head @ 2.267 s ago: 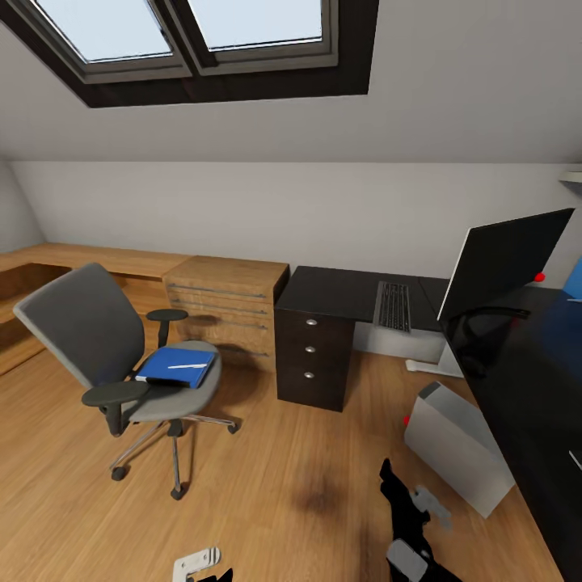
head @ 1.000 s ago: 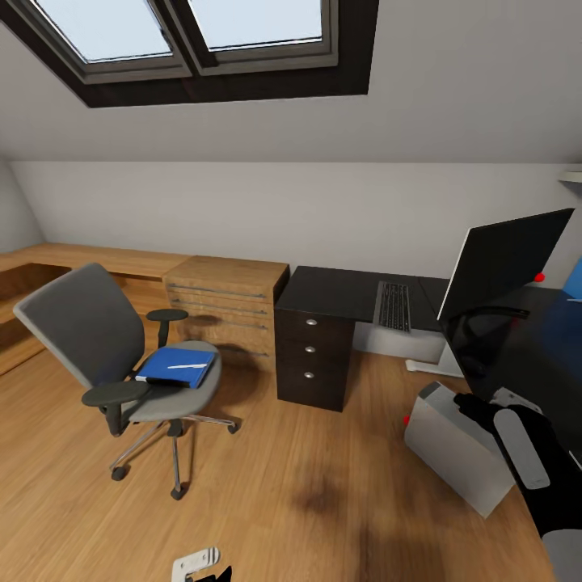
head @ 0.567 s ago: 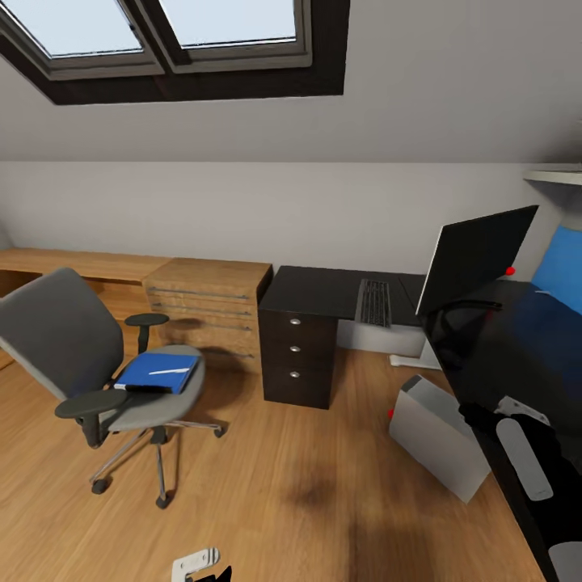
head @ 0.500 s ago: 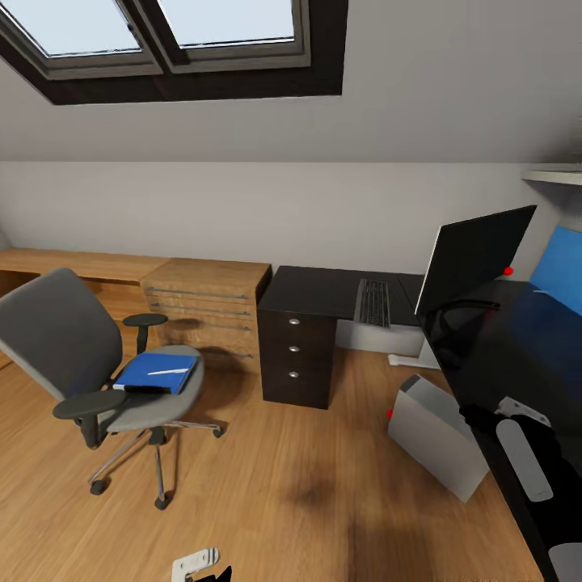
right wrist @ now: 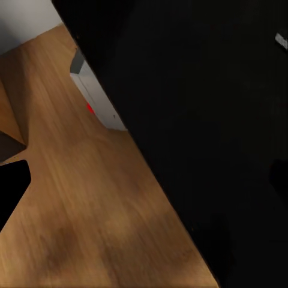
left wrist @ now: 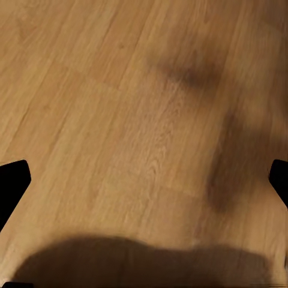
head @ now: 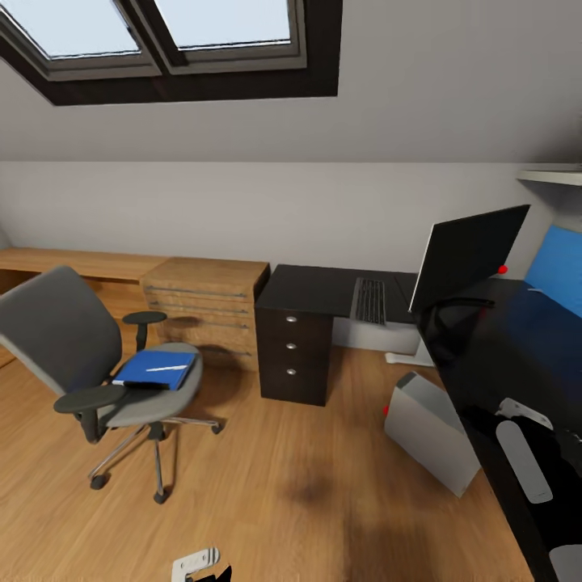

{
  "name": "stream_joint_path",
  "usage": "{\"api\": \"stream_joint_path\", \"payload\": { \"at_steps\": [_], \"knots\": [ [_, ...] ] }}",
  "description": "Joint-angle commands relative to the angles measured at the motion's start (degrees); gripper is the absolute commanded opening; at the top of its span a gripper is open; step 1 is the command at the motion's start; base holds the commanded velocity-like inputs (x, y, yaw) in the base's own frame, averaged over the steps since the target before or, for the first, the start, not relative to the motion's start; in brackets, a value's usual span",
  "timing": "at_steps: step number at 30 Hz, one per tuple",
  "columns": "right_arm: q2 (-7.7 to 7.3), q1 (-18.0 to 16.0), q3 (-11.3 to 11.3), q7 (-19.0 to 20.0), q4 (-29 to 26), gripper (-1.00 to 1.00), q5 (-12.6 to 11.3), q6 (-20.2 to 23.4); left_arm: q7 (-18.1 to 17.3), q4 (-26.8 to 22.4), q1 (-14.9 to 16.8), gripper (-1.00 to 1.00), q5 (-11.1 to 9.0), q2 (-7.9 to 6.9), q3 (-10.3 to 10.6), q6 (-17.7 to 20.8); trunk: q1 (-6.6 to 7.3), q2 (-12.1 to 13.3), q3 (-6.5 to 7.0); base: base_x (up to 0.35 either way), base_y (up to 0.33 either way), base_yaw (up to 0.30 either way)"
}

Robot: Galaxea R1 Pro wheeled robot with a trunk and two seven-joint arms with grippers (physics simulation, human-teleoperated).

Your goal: In the bedroom, organize the workspace by keeping the computer under the desk, ensuring the monitor is on the desk, placing the keyboard on the desk next to the monitor, placing the mouse on the desk next to the keyboard, moving the folder from the swivel chair onto the desk next to the mouse, stacking the notebook on top of the folder with the pen on top of the notebook, and positioning the swivel chair next to the desk.

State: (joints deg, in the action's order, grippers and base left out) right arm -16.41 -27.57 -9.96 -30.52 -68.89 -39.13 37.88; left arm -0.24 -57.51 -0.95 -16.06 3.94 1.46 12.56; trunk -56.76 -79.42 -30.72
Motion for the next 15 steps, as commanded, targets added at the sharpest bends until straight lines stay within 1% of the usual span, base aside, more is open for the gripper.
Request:
{"api": "stream_joint_path", "payload": {
  "at_steps": [1, 12, 15],
  "knots": [
    [-0.02, -0.03, 0.03, -0.51, -0.05, 1.0, -0.6, 0.09, -0.02, -0.14, -0.02, 1.0, -0.46, 0.01, -0.03, 0.36, 0.02, -0.04, -0.05, -0.236, -0.182, 0.0],
    [-0.08, -0.03, 0.03, -0.51, -0.02, 1.0, -0.59, 0.09, -0.02, -0.14, -0.02, 1.0, -0.46, 0.01, -0.05, 0.36, 0.02, -0.04, -0.05, -0.268, -0.192, 0.0],
    [-0.16, -0.03, -0.04, -0.47, -0.09, 1.0, -0.5, -0.04, -0.02, -0.14, -0.02, 1.0, -0.46, 0.01, -0.05, 0.36, 0.02, -0.04, -0.05, -0.08, -0.061, 0.0]
  ]
}}
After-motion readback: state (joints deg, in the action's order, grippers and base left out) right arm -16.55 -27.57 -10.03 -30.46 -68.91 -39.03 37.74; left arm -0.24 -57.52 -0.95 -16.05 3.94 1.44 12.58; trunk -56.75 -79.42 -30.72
